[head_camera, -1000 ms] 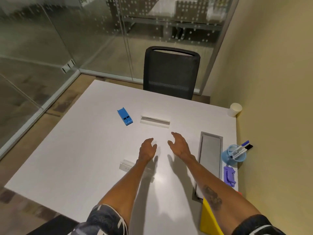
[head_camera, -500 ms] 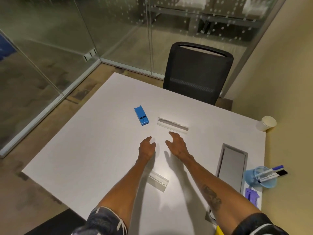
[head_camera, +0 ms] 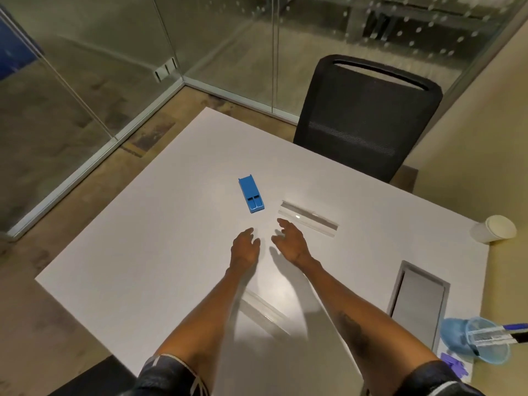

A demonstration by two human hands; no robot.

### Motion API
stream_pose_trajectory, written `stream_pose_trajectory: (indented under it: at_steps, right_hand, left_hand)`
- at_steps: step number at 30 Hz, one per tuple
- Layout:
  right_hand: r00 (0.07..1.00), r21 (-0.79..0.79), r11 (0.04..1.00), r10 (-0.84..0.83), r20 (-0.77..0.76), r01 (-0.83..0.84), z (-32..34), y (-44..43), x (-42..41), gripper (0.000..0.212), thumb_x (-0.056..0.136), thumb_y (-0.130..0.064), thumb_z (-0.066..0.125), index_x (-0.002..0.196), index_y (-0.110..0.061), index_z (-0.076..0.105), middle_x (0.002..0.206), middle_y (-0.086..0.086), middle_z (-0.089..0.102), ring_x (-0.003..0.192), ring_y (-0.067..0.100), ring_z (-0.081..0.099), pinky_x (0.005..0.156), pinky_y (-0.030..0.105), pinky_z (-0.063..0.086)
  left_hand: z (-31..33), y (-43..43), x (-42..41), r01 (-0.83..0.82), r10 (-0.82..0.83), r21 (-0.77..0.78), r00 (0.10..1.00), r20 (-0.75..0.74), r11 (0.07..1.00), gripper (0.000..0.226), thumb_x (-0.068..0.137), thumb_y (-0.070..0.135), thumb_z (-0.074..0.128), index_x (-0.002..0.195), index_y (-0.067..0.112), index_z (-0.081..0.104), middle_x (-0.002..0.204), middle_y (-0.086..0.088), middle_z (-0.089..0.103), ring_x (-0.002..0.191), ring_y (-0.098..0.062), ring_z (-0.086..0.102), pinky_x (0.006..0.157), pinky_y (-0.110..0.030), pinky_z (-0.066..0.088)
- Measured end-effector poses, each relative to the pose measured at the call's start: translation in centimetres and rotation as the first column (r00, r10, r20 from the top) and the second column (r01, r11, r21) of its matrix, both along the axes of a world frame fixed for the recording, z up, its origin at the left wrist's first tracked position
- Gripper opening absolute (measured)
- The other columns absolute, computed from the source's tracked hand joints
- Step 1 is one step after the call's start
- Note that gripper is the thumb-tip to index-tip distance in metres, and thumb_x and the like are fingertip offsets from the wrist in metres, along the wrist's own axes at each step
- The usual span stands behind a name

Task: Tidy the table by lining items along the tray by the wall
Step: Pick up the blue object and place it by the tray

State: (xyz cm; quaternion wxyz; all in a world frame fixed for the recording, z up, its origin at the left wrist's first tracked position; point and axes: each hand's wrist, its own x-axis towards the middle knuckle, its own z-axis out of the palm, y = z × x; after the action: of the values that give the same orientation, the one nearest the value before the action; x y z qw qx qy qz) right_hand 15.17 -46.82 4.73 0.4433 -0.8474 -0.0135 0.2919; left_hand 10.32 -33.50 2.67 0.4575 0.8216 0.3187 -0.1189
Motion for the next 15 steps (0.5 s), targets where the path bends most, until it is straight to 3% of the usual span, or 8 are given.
stream_pose_trajectory:
  at_steps: [7,15]
  right_hand:
    - [1.000,0.014,1.000,0.015,-0.020,-0.015,-1.7,2.8,3.2,0.064,0.094,-0.013,0.059,0.152,-0.015,0.033,0.157,0.003,0.038,0.142,0.019,0.044,0.118,0.036,0.035]
    - [0.997,0.062,0.998,0.004,-0.083,0.001,-3.3,5.5,6.4,0.078,0.090,-0.008,0.062,0.156,-0.014,0.021,0.161,0.007,0.029,0.149,0.024,0.031,0.122,0.041,0.029]
  left_hand:
    - [-1.7,1.7,2.9,-0.002,0.002,0.032,1.000,-0.012,1.000,0.053,0.102,0.022,0.050,0.152,0.010,0.037,0.156,-0.008,0.041,0.145,-0.023,0.040,0.122,-0.035,0.029]
    - [-3.3,2.7,5.8,-0.056,0.056,0.009,0.998,0.008,0.998,0.055,0.103,0.019,0.048,0.155,0.010,0.030,0.159,-0.009,0.036,0.147,-0.025,0.036,0.123,-0.037,0.029]
